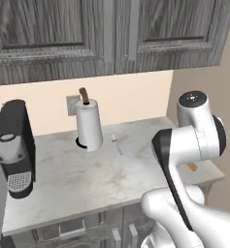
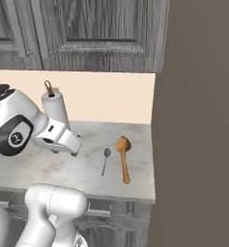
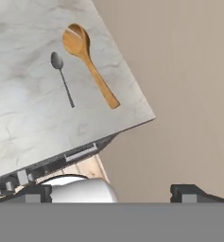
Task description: Organize the utensils by type. Pick up the wooden spoons from the counter and place them in the open cabinet. Then pick up the metallic utensils from the counter and place them in the open drawer.
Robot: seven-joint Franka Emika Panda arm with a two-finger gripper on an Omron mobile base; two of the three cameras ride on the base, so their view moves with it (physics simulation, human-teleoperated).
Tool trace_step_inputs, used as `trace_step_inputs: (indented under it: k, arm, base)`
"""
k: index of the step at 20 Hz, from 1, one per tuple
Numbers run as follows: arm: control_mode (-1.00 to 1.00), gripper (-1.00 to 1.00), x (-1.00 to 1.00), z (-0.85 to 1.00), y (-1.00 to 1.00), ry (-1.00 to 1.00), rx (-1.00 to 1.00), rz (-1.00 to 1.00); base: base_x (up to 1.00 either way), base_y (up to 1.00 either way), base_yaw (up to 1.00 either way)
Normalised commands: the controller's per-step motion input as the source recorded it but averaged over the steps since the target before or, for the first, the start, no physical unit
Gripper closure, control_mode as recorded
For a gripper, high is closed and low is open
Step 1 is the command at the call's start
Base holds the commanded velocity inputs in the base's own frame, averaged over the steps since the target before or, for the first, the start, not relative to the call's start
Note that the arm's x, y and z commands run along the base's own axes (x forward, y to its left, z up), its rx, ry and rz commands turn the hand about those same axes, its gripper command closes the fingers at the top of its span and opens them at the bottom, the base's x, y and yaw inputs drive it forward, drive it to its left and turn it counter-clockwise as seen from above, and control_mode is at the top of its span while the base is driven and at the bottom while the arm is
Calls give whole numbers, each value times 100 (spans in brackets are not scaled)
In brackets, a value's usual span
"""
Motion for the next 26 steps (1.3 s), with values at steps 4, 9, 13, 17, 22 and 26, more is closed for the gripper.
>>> trace_step_inputs:
  k: [4,9,13,17,22,26]
  arm:
    - [100,-100,0,0,0,0,0,0]
    - [100,-100,0,0,0,0,0,0]
    - [-100,-100,34,-24,0,16,10,15]
    - [-100,-100,61,-40,0,16,14,26]
    - [-100,-100,66,-50,-11,2,5,24]
    - [-100,-100,59,-58,-8,0,2,17]
  base:
    - [33,-74,13]
    - [15,-23,11]
    - [0,0,0]
    - [0,0,0]
    - [0,0,0]
    - [0,0,0]
